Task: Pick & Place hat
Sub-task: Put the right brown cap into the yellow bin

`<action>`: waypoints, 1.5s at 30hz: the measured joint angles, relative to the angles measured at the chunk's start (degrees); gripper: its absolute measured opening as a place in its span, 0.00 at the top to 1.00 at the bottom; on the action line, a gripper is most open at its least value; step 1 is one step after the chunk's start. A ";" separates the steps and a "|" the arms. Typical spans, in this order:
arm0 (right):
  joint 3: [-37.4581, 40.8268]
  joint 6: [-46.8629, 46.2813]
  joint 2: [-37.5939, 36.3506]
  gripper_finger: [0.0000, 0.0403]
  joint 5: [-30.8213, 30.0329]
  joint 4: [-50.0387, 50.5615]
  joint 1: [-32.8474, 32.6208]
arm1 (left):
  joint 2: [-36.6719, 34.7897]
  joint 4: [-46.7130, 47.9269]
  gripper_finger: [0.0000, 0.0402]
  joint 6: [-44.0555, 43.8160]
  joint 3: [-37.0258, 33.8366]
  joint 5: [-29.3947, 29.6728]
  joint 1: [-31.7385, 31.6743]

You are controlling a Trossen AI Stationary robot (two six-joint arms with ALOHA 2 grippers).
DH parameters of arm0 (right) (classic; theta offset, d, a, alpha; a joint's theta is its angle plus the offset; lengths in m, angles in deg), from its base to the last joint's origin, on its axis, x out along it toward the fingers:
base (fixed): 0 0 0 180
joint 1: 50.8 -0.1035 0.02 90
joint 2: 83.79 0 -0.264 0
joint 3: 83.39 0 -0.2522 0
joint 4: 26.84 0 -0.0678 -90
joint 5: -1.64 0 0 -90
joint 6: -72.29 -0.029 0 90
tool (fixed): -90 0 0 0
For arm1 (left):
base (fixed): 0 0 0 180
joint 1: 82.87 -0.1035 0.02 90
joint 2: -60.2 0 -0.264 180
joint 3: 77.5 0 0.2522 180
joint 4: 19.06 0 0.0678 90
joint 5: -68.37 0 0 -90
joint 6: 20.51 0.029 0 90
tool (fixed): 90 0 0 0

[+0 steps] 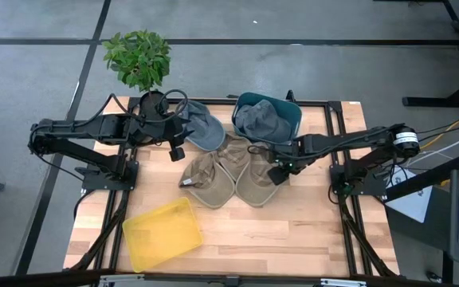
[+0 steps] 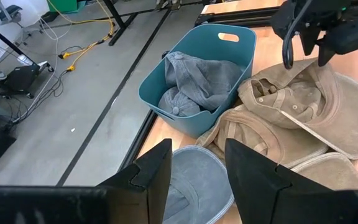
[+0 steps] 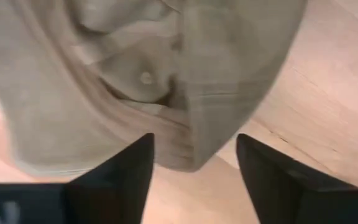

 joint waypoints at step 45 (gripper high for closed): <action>6.12 -8.94 0.00 0.97 -10.07 -7.19 0.46 | 0.00 3.67 0.64 -5.88 0.00 -10.91 0.02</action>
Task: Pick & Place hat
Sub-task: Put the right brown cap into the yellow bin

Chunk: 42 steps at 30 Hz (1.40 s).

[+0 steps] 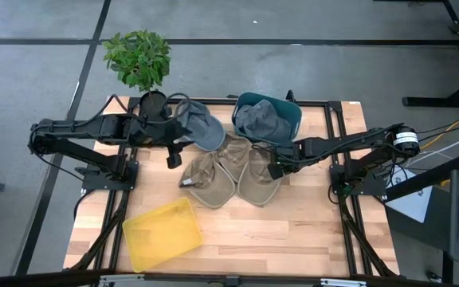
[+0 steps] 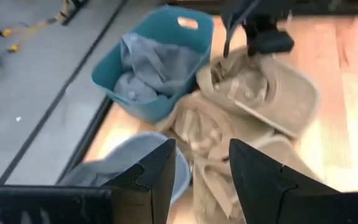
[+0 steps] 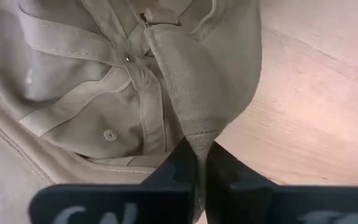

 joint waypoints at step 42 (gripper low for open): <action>-47.06 69.80 -0.02 0.98 -22.49 -3.65 -4.13 | -1.02 -16.18 0.64 15.54 0.00 3.76 0.00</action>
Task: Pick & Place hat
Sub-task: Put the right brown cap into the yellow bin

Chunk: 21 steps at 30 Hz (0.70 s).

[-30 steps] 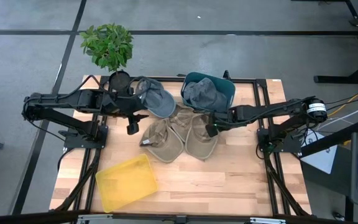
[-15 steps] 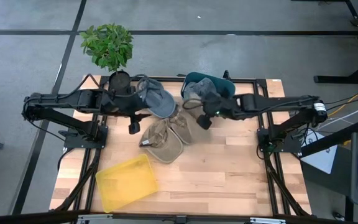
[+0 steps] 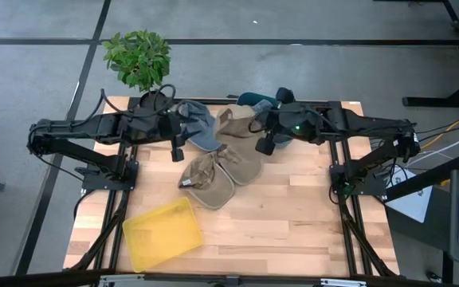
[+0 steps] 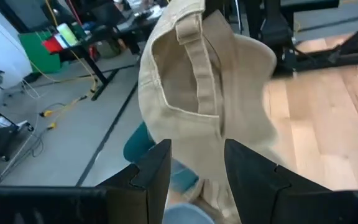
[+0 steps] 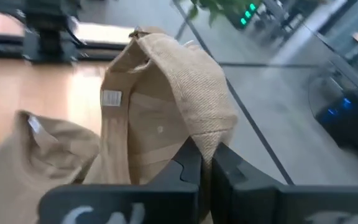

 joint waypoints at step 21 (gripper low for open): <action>0.00 9.96 0.00 0.98 19.50 -14.34 0.00 | -3.91 -3.22 0.64 -15.13 0.01 -15.62 -7.40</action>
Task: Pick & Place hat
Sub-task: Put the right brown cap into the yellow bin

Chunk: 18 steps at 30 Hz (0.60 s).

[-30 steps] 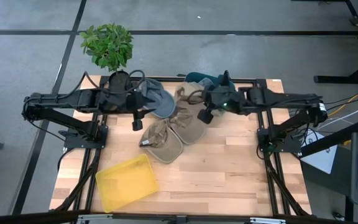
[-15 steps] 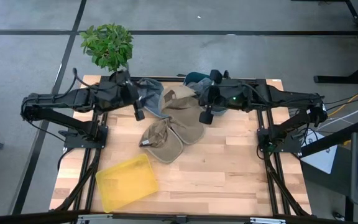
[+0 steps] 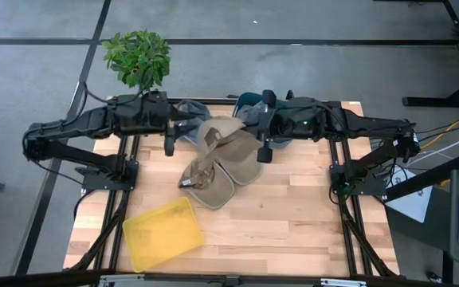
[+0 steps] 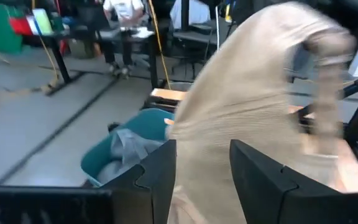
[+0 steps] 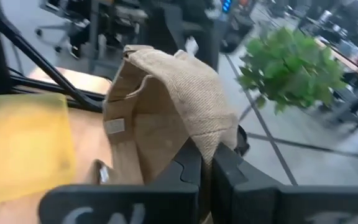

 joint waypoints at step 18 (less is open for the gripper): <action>0.00 -0.15 0.00 0.98 1.75 -2.67 0.14 | 2.74 -5.37 0.49 -10.32 0.01 -30.16 -8.79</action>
